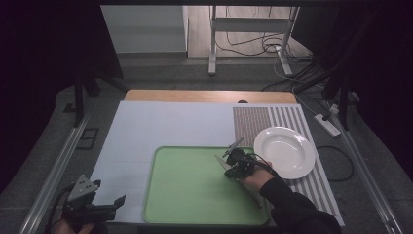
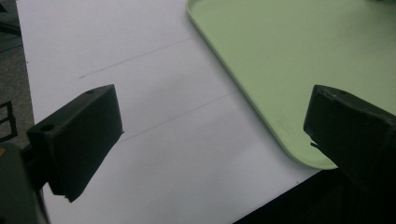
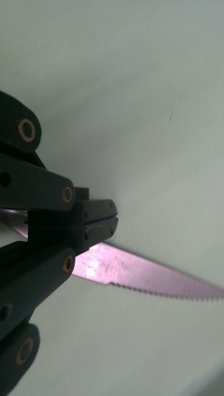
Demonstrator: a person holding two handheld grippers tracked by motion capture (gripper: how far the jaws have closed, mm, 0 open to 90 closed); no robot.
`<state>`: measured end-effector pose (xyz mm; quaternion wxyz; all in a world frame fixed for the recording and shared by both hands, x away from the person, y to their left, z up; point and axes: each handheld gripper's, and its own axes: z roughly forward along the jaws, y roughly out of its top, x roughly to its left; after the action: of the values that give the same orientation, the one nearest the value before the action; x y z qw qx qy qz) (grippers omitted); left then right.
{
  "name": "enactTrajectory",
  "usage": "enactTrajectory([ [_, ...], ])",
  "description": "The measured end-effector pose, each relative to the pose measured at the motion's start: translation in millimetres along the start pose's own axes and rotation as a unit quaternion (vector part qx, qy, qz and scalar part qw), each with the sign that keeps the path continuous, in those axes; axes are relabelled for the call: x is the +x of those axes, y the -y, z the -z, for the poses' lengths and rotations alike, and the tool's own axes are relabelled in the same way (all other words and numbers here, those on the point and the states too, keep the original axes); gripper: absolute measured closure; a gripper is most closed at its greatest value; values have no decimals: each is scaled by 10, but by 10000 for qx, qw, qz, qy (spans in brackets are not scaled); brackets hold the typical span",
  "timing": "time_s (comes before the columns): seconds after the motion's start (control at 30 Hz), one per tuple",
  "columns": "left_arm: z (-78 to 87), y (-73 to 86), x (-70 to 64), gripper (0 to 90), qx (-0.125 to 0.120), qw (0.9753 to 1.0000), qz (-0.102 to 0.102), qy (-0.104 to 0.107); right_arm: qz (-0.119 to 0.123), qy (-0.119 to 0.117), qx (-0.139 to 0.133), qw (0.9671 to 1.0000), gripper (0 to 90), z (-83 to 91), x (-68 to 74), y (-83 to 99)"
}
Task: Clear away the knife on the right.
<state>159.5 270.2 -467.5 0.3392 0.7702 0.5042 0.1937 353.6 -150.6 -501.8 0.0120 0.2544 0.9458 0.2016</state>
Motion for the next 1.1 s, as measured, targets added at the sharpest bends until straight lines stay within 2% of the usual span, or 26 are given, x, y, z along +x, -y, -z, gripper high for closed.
enactTrajectory([
  [0.03, 0, 0, 0, 43, 0, 10000, 2, 1, -125, 15, -1, 9999, 900, 29, -72, 43],
  [0.2, 1, -1, -1, 43, 4, 10000, -3, 2, -313, 28, 26, 9995, 900, 87, -178, 126],
  [0.5, 1, -1, -2, 43, 6, 10000, -7, -2, -461, 66, 93, 9989, 900, 170, -258, 263],
  [0.8, -1, -2, -3, 43, 6, 10000, -10, -2, -890, 39, 106, 9960, 900, 307, -424, 510],
  [0.97, -3, -3, -4, 43, 11, 10000, -13, -5, -924, 19, 142, 9956, 900, 313, -430, 513],
  [1.1, -2, -2, -2, 43, 7, 10000, -2, 2, -944, -10, 95, 9955, 837, 317, -423, 500],
])
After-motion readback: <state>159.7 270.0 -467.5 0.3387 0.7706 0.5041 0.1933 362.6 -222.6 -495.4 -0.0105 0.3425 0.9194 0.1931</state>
